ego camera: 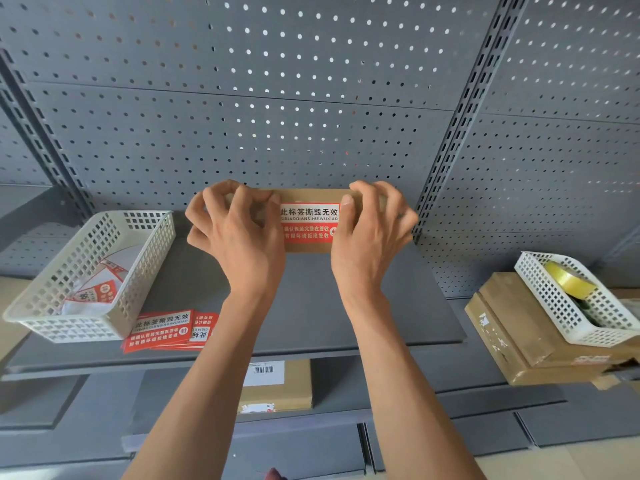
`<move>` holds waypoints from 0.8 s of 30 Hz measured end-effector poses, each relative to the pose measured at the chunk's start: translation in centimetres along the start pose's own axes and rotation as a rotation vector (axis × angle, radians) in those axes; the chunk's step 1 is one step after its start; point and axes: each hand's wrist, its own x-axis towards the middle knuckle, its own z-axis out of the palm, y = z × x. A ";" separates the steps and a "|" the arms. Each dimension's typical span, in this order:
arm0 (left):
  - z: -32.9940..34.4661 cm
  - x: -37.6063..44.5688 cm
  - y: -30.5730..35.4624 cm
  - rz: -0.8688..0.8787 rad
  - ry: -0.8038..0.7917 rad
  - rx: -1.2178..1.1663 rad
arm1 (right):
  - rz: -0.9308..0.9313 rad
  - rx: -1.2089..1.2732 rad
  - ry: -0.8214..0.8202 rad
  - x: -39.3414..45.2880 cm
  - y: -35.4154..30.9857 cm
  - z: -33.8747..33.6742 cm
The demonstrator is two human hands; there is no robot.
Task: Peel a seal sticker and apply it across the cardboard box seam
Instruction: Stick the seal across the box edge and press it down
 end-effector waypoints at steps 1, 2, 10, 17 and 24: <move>-0.1 0.0 -0.1 0.012 -0.015 -0.005 | -0.002 0.012 -0.009 0.0 0.1 -0.1; -0.3 -0.1 -0.2 0.034 -0.029 -0.001 | -0.006 0.027 -0.016 0.0 0.2 -0.1; -1.9 -0.2 -2.2 0.232 -0.195 0.084 | -0.164 0.131 -0.097 -0.7 2.1 -1.0; -3.1 -0.2 -3.6 0.364 -0.289 0.149 | -0.245 0.225 -0.243 -1.6 3.8 -1.8; -3.4 -0.7 -3.5 0.344 -0.312 0.130 | -0.225 0.227 -0.281 -2.6 3.4 -2.1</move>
